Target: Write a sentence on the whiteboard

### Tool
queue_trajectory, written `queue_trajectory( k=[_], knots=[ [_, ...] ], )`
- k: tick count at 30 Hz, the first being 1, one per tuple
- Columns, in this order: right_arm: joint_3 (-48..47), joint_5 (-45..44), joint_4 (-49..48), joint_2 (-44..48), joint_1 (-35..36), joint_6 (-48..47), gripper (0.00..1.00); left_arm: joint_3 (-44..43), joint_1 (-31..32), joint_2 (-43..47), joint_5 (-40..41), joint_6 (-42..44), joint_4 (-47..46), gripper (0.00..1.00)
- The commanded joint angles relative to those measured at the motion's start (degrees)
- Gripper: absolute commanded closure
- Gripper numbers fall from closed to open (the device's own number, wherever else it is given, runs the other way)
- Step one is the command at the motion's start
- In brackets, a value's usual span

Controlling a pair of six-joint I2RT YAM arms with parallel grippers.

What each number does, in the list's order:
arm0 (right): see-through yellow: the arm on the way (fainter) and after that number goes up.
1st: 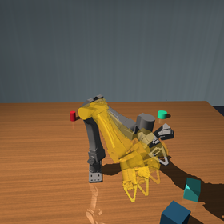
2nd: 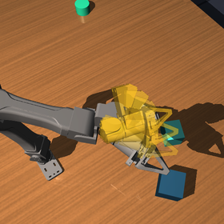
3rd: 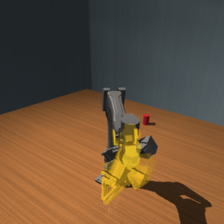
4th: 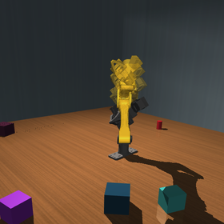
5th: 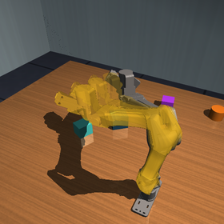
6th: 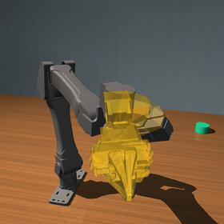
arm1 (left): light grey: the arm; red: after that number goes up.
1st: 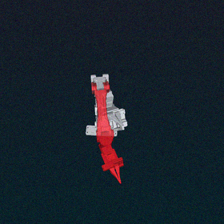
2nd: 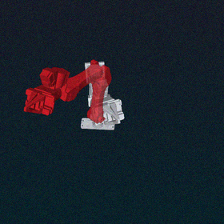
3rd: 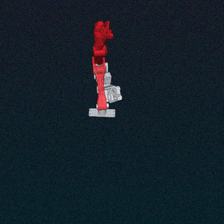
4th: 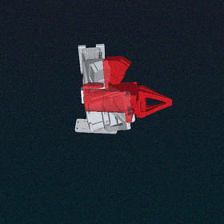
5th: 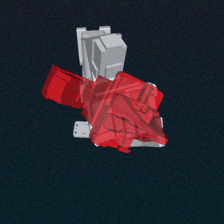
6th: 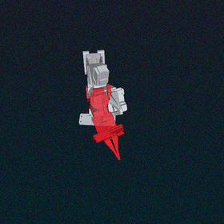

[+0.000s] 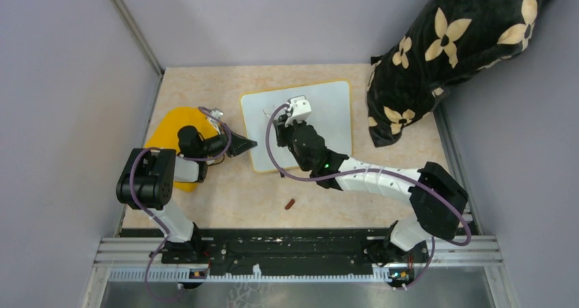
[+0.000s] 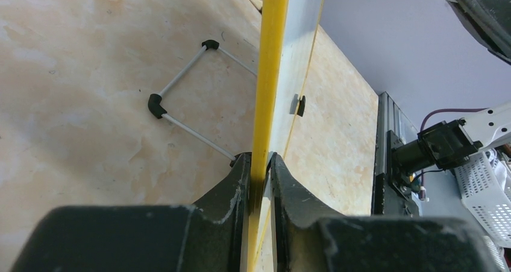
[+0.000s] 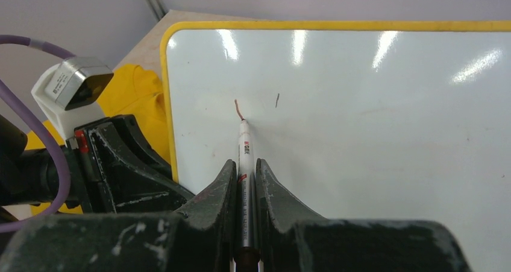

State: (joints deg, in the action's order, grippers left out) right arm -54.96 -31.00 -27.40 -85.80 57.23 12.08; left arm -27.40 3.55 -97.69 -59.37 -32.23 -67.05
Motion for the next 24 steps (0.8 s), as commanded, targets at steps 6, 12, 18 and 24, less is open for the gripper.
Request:
queue_trajectory(
  k=[6,12,18,24],
  knots=[
    [2.1,-1.2,-0.8,4.5,-0.4,1.2,1.0,0.2,0.2,0.5,0.8,1.8,1.9,0.92],
    [1.4,-0.3,-2.6,7.0,-0.4,1.4,1.0,0.1,0.2,0.5,0.8,1.8,2.1,0.93],
    [-1.3,0.4,-1.2,5.8,-2.4,2.1,1.0,0.1,0.2,0.5,0.8,1.9,2.2,0.93],
    [-2.2,2.1,-0.8,4.2,-3.9,3.6,1.0,0.1,0.2,0.8,0.9,2.1,2.4,0.93]
  ],
)
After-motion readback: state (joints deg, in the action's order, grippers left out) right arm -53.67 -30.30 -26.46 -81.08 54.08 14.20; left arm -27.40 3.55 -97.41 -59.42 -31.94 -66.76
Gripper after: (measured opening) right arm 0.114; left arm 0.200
